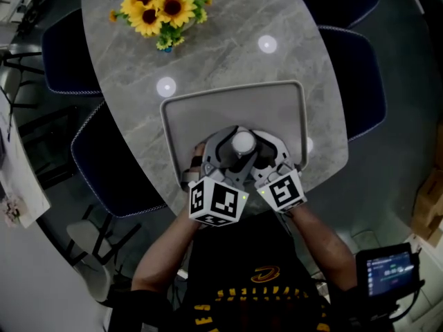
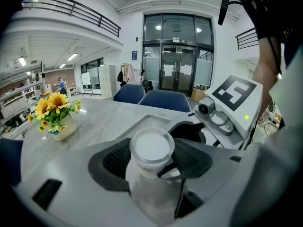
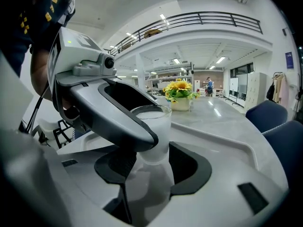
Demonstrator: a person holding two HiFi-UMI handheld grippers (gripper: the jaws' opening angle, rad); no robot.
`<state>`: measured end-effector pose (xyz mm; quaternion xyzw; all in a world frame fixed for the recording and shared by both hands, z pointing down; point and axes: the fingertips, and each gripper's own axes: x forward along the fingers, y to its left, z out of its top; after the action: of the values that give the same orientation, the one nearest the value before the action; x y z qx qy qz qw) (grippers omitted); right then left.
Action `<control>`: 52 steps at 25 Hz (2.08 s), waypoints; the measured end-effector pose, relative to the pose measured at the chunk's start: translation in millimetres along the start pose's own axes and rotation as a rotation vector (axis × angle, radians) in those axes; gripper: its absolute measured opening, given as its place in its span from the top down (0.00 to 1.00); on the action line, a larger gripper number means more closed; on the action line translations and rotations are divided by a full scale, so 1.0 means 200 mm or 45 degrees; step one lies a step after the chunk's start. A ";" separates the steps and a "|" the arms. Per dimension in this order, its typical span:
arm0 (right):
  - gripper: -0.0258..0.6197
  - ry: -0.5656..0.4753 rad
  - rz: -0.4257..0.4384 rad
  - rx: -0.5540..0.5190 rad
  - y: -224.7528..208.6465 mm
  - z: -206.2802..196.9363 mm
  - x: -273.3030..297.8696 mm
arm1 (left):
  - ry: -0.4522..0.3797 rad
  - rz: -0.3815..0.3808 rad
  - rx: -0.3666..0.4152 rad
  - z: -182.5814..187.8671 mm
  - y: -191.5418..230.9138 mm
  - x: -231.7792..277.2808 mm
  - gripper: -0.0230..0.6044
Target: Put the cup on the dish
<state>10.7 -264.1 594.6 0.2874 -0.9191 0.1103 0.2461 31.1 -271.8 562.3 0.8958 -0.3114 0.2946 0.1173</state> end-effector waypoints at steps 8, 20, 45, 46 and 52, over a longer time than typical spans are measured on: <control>0.63 0.057 -0.002 0.002 0.00 -0.03 0.02 | 0.011 0.000 -0.013 -0.03 0.01 0.01 0.53; 0.63 0.093 -0.008 -0.016 0.00 -0.04 0.03 | 0.015 0.000 -0.025 -0.04 0.01 0.02 0.53; 0.63 0.131 0.015 -0.008 0.01 -0.07 0.06 | -0.002 0.027 -0.046 -0.07 0.03 0.03 0.53; 0.63 0.132 0.018 -0.006 0.01 -0.07 0.06 | -0.002 0.032 -0.047 -0.07 0.03 0.03 0.53; 0.63 0.134 0.011 0.018 0.00 -0.08 0.06 | -0.007 0.065 -0.088 -0.09 0.04 0.04 0.53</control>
<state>7.8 -264.6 615.4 0.2789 -0.9052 0.1328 0.2918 22.6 -274.5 581.2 0.8837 -0.3445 0.2842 0.1399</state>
